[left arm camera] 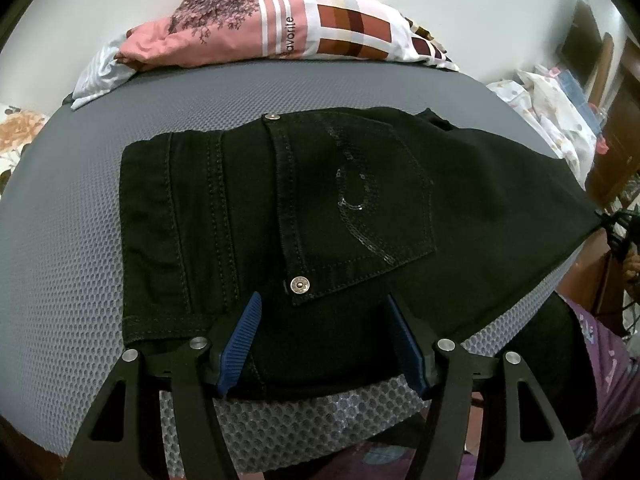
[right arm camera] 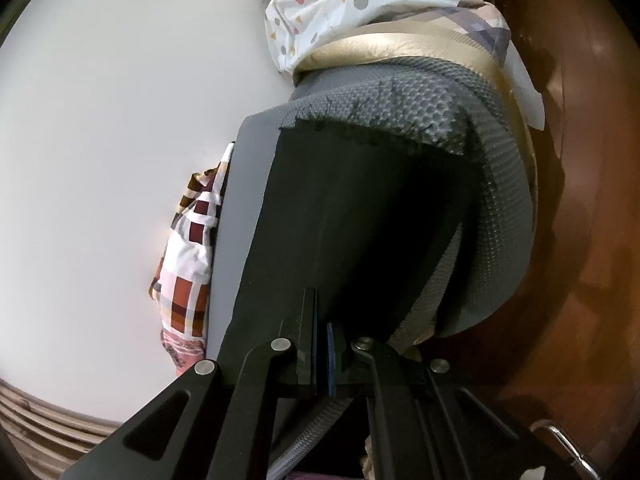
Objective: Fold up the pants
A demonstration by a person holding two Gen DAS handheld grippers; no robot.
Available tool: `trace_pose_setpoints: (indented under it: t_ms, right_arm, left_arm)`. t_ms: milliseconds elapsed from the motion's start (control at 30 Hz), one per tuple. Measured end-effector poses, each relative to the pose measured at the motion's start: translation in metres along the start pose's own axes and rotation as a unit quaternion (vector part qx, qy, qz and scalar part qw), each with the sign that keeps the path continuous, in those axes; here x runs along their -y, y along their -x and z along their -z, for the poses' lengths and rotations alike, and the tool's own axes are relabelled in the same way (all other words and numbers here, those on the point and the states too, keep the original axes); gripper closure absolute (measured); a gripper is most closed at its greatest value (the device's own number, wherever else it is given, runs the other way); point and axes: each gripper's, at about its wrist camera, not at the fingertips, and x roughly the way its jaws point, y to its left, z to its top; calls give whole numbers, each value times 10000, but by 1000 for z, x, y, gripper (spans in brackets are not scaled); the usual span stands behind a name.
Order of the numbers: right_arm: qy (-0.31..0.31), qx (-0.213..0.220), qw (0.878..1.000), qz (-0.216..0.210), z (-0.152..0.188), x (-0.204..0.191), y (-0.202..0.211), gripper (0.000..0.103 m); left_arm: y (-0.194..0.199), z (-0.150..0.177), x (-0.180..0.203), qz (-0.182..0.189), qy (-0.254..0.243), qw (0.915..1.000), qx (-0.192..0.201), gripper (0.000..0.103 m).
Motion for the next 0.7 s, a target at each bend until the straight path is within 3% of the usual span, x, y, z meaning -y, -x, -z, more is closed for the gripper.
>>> trace_pose_setpoints:
  t_ms: [367, 467, 633, 667, 700]
  right_arm:
    - [-233, 3, 9997, 27, -2, 18, 7, 98]
    - [-376, 223, 9990, 136, -7, 25, 18, 98]
    - [-888, 739, 9931, 184, -21, 50, 50, 92]
    - [-976, 820, 9917, 182, -24, 54, 56, 87]
    - [-1092, 891, 9899, 133, -25, 58, 61, 75]
  left_arm:
    - [-2, 1, 9, -43, -208, 9998, 17, 30]
    - [-3, 2, 10, -39, -215, 9998, 34, 27]
    - [-4, 3, 15, -76, -278, 9996, 80, 22]
    - [-4, 3, 16, -82, -280, 9995, 87, 21]
    - [-4, 3, 17, -90, -270, 9996, 94, 20]
